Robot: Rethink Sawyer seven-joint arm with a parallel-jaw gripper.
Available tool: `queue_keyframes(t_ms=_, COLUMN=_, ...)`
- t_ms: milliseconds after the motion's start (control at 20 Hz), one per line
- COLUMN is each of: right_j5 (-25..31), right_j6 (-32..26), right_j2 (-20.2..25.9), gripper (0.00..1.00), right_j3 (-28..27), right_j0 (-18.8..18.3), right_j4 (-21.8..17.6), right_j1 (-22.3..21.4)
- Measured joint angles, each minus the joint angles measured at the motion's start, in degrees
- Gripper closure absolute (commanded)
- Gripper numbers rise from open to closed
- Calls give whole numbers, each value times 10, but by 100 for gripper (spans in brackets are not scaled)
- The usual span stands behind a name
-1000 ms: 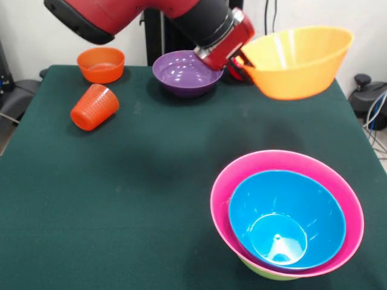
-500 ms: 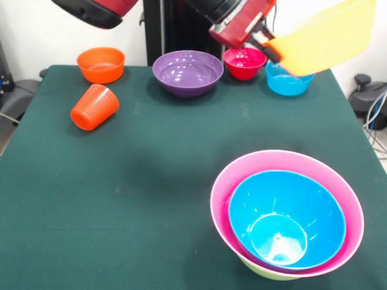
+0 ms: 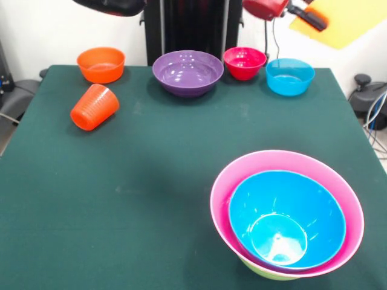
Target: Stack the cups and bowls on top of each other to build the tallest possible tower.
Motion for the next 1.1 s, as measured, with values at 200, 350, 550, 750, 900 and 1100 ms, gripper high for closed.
queue_keyframes(t_ms=200, right_j5=0, right_j6=-49, right_j2=26, gripper=100, right_j3=-14, right_j0=0, right_j4=0, right_j1=25)
queue_keyframes(t_ms=350, right_j5=0, right_j6=-91, right_j2=42, gripper=100, right_j3=-27, right_j0=0, right_j4=-1, right_j1=47)
queue_keyframes(t_ms=550, right_j5=0, right_j6=-172, right_j2=60, gripper=100, right_j3=-48, right_j0=0, right_j4=-4, right_j1=82)
queue_keyframes(t_ms=750, right_j5=0, right_j6=-232, right_j2=61, gripper=100, right_j3=-67, right_j0=0, right_j4=-10, right_j1=100)
queue_keyframes(t_ms=900, right_j5=0, right_j6=-258, right_j2=61, gripper=100, right_j3=-80, right_j0=1, right_j4=-11, right_j1=106)
queue_keyframes(t_ms=1100, right_j5=0, right_j6=-295, right_j2=61, gripper=100, right_j3=-111, right_j0=6, right_j4=-12, right_j1=110)
